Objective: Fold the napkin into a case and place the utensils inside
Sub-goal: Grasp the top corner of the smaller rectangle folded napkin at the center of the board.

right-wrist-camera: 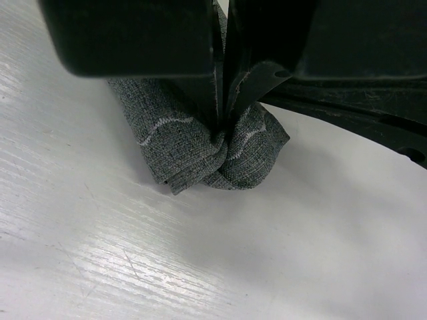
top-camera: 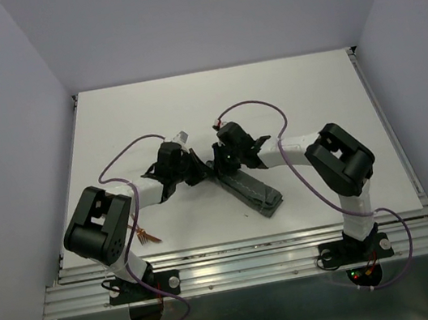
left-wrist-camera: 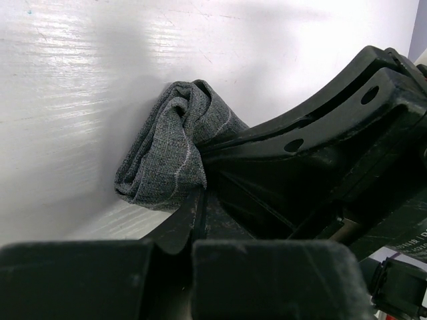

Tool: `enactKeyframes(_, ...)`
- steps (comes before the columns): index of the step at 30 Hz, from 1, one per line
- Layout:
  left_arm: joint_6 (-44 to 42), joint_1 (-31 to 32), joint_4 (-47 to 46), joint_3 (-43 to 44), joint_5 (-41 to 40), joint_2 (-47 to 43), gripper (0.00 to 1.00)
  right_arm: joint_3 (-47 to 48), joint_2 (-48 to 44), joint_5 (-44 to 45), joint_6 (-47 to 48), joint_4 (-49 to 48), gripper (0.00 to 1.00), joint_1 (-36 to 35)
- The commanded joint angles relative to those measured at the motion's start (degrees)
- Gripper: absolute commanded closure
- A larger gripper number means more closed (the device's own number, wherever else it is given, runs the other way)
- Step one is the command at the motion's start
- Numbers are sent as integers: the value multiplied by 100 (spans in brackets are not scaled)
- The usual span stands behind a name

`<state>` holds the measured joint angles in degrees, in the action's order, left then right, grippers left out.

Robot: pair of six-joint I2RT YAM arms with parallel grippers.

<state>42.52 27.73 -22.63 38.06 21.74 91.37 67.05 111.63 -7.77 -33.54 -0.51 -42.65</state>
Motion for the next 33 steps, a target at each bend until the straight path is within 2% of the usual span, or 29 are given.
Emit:
enactKeyframes(1,-69,75,-101,254,173,-155,100,37,-254,-5,-39,25,93,-41)
enactKeyframes(12,-69,75,-101,307,173,-58,100,-499,-1750,688,234,402,85,-41)
enactKeyframes(21,-86,75,-101,351,182,-32,100,-552,-1347,1014,199,456,87,11)
enactKeyframes(33,-113,75,-83,342,217,-23,100,142,-591,909,278,447,87,11)
